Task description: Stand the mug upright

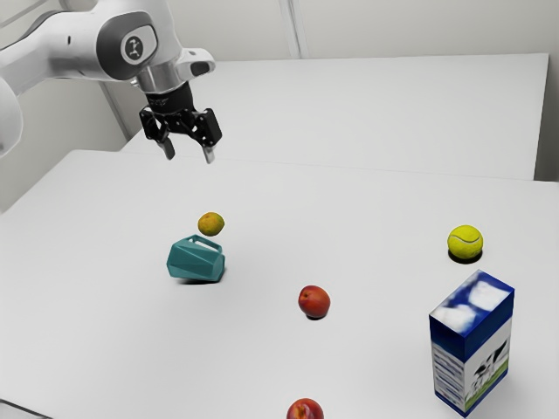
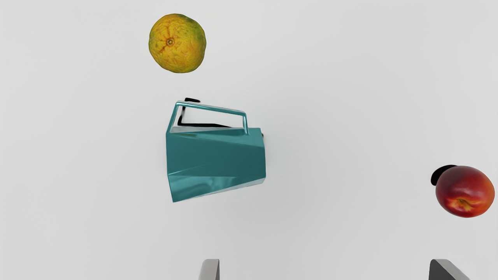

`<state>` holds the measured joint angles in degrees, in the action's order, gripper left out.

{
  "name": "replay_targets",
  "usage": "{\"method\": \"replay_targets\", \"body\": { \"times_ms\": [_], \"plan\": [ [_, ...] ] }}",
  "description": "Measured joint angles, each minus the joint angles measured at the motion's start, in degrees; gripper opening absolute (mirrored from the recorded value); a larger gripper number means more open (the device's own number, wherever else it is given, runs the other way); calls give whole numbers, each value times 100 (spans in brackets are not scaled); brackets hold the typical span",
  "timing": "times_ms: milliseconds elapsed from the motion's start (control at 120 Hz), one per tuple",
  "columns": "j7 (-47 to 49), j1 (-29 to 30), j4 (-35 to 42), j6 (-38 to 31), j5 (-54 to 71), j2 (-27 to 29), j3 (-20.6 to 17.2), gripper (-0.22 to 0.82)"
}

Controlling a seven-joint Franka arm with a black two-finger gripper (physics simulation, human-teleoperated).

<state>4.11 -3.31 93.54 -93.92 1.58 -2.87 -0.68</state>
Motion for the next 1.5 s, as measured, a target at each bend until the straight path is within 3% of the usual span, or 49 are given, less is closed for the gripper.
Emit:
{"method": "replay_targets", "body": {
  "times_ms": [425,642,1033,1283,1500],
  "plan": [
    [-3,55,537,-13,-6,583,6,59],
    [-173,947,715,-15,-192,685,2,59],
    [-1139,2248,1500,-575,-1297,496,6,59],
    [-2056,3005,1866,-1003,-2394,74,10,58],
    [-2900,2860,2093,-1162,-3361,-186,15,58]
  ]
}}
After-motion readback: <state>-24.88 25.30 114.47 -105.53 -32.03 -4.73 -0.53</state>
